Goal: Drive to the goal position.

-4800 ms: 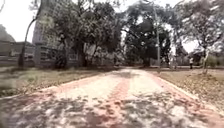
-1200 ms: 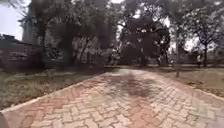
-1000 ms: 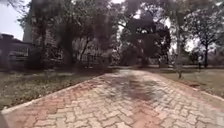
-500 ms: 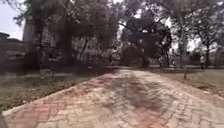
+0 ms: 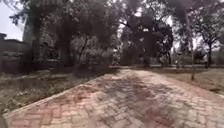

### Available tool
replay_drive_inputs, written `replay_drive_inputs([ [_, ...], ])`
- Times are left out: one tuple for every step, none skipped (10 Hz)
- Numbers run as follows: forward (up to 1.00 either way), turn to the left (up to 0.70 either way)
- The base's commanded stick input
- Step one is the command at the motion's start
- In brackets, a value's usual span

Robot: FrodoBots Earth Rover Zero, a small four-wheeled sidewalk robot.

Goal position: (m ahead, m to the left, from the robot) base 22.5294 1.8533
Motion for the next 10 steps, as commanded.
replay_drive_inputs([
  [0.7,0.0],
  [0.7,0.0],
  [0.7,0.0],
  [0.7,0.0],
  [0.7,0.0],
  [0.7,0.0],
  [0.7,0.0],
  [0.7,0.0],
  [0.7,0.0],
  [0.7,0.0],
])
